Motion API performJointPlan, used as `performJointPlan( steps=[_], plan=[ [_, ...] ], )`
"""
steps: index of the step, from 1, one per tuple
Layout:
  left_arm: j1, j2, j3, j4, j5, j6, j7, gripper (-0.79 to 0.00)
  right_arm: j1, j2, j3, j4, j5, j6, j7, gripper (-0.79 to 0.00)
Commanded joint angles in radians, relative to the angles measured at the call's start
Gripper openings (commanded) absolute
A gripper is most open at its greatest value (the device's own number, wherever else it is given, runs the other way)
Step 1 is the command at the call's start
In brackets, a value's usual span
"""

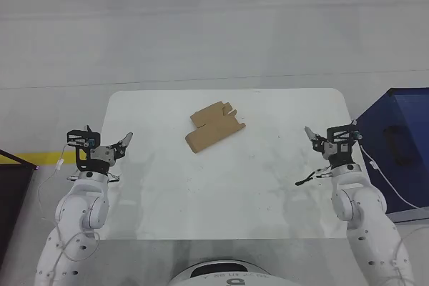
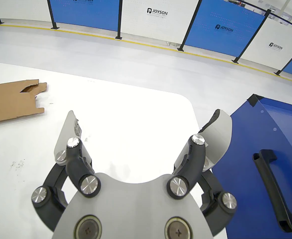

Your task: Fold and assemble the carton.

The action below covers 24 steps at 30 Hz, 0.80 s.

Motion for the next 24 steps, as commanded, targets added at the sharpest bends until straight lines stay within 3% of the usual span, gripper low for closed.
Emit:
performJointPlan(
  steps=[1,8,16,18,21,24],
  plan=[
    [0.0,0.0,0.0,0.0,0.0,0.0,0.0,0.0,0.027,0.001,-0.03,0.019,-0.179,0.03,0.003,0.0],
    [0.0,0.0,0.0,0.0,0.0,0.0,0.0,0.0,0.152,0.001,-0.153,0.092,-0.586,0.063,0.019,0.0],
    [0.0,0.0,0.0,0.0,0.0,0.0,0.0,0.0,0.156,0.001,-0.161,0.096,-0.614,0.066,0.035,0.0],
    [0.0,0.0,0.0,0.0,0.0,0.0,0.0,0.0,0.18,0.003,-0.199,0.103,-0.692,-0.009,0.014,0.0],
    [0.0,0.0,0.0,0.0,0.0,0.0,0.0,0.0,0.239,0.011,-0.278,0.118,-0.925,-0.107,-0.071,0.0],
    [0.0,0.0,0.0,0.0,0.0,0.0,0.0,0.0,0.299,0.013,-0.333,0.137,-0.996,-0.228,-0.153,0.0]
  ],
)
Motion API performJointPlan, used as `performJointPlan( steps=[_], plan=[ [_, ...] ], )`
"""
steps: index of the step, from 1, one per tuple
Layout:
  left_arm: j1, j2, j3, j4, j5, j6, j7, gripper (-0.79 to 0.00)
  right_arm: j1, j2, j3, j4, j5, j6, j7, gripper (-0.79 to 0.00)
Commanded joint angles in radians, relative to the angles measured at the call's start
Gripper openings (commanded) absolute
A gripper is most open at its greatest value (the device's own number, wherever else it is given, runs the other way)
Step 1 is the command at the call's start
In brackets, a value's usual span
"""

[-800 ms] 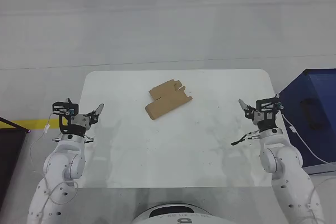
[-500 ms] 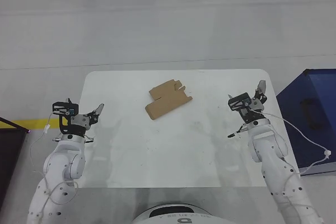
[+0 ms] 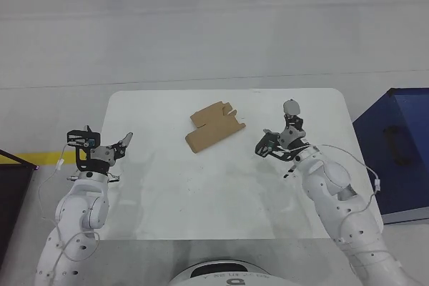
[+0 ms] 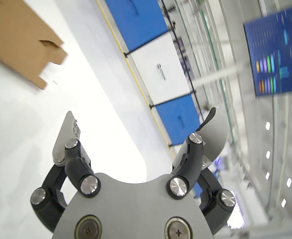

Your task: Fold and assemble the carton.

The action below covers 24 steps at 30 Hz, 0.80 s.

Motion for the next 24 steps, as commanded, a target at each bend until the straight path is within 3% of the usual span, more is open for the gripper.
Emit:
performJointPlan(
  steps=[1,5,11,14,24],
  plan=[
    [0.0,0.0,0.0,0.0,0.0,0.0,0.0,0.0,0.039,0.001,-0.032,0.013,-0.041,-0.089,-0.044,0.0],
    [0.0,0.0,0.0,0.0,0.0,0.0,0.0,0.0,0.101,-0.002,-0.102,0.049,-0.075,-0.205,-0.104,0.0],
    [0.0,0.0,0.0,0.0,0.0,0.0,0.0,0.0,0.235,-0.031,-0.222,0.197,-0.054,-0.289,-0.094,-0.028],
    [0.0,0.0,0.0,0.0,0.0,0.0,0.0,0.0,0.304,-0.046,-0.269,0.28,-0.052,-0.31,-0.078,-0.086],
    [0.0,0.0,0.0,0.0,0.0,0.0,0.0,0.0,0.432,-0.066,-0.342,0.416,-0.151,-0.329,-0.024,-0.16]
  ],
)
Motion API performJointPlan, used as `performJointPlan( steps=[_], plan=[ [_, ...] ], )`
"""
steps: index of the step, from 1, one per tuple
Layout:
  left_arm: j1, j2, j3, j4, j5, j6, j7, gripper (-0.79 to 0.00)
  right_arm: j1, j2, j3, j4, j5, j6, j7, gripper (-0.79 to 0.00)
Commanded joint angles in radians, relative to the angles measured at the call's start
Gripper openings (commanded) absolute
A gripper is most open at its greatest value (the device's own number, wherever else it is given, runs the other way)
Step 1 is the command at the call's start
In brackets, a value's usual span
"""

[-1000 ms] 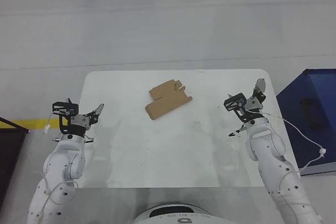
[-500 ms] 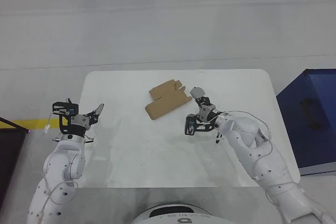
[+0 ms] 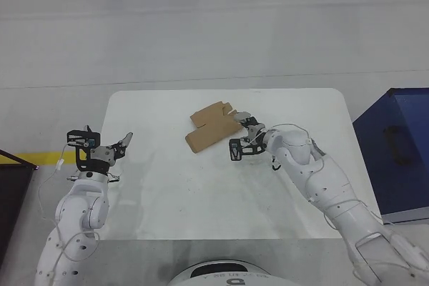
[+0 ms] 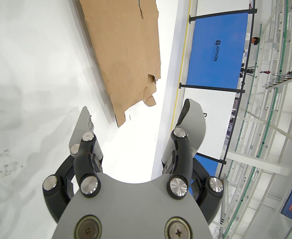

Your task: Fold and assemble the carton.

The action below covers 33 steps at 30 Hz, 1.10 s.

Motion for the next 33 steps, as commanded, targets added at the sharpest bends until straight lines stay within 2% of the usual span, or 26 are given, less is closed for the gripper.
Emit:
performJointPlan(
  steps=[1,4,6,12,23,25,27,31,32,33],
  plan=[
    [0.0,0.0,0.0,0.0,0.0,0.0,0.0,0.0,0.017,-0.004,-0.012,0.024,-0.015,0.01,0.015,-0.166],
    [0.0,0.0,0.0,0.0,0.0,0.0,0.0,0.0,0.037,-0.012,-0.029,0.055,-0.017,0.018,0.022,-0.292],
    [0.0,0.0,0.0,0.0,0.0,0.0,0.0,0.0,0.049,-0.016,-0.043,0.074,-0.024,0.02,0.023,-0.339],
    [0.0,0.0,0.0,0.0,0.0,0.0,0.0,0.0,0.08,-0.03,-0.074,0.129,-0.027,0.03,0.014,-0.394],
    [0.0,0.0,0.0,0.0,0.0,0.0,0.0,0.0,0.114,-0.047,-0.106,0.203,-0.015,0.051,-0.015,-0.443],
    [0.0,0.0,0.0,0.0,0.0,0.0,0.0,0.0,0.118,-0.051,-0.114,0.214,-0.015,0.054,-0.014,-0.517],
    [0.0,0.0,0.0,0.0,0.0,0.0,0.0,0.0,0.124,-0.056,-0.123,0.224,-0.013,0.058,-0.014,-0.554],
    [0.0,0.0,0.0,0.0,0.0,0.0,0.0,0.0,0.139,-0.069,-0.145,0.251,-0.005,0.072,-0.013,-0.582],
    [0.0,0.0,0.0,0.0,0.0,0.0,0.0,0.0,0.143,-0.073,-0.151,0.258,-0.005,0.077,-0.012,-0.606],
    [0.0,0.0,0.0,0.0,0.0,0.0,0.0,0.0,0.148,-0.077,-0.157,0.264,-0.003,0.082,-0.012,-0.677]
  ],
)
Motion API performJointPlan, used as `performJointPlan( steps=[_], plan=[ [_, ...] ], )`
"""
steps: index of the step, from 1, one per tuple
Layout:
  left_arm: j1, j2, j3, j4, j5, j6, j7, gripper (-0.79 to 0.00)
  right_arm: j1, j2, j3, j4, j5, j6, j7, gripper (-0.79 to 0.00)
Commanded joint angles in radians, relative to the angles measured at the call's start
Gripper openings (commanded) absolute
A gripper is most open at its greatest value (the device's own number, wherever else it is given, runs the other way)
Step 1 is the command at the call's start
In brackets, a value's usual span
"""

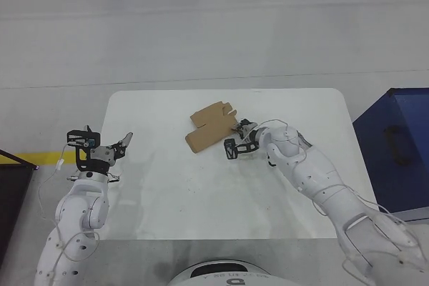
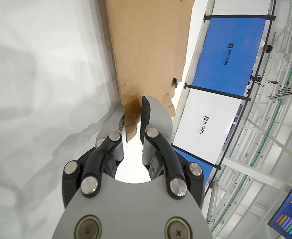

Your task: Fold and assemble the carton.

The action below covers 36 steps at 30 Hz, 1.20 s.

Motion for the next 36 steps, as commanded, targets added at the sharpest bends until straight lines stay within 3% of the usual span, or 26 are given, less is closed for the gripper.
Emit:
performJointPlan(
  steps=[1,2,8,15,32,34,36],
  plan=[
    [0.0,0.0,0.0,0.0,0.0,0.0,0.0,0.0,0.01,-0.007,-0.011,0.012,0.002,0.014,0.0,-0.711],
    [0.0,0.0,0.0,0.0,0.0,0.0,0.0,0.0,0.014,-0.01,-0.015,0.013,-0.003,0.032,0.004,-0.785],
    [0.0,0.0,0.0,0.0,0.0,0.0,0.0,0.0,-0.023,0.001,-0.021,-0.107,-0.165,0.241,0.091,-0.785],
    [0.0,0.0,0.0,0.0,0.0,0.0,0.0,0.0,-0.203,0.065,0.033,-0.43,-0.544,0.435,0.221,-0.785],
    [0.0,0.0,0.0,0.0,0.0,0.0,0.0,0.0,-0.207,0.064,0.028,-0.413,-0.547,0.419,0.201,-0.785],
    [0.0,0.0,0.0,0.0,0.0,0.0,0.0,0.0,-0.204,0.065,0.044,-0.432,-0.533,0.466,0.173,-0.785],
    [0.0,0.0,0.0,0.0,0.0,0.0,0.0,0.0,-0.22,0.073,0.078,-0.491,-0.464,0.597,0.069,-0.785]
  ],
)
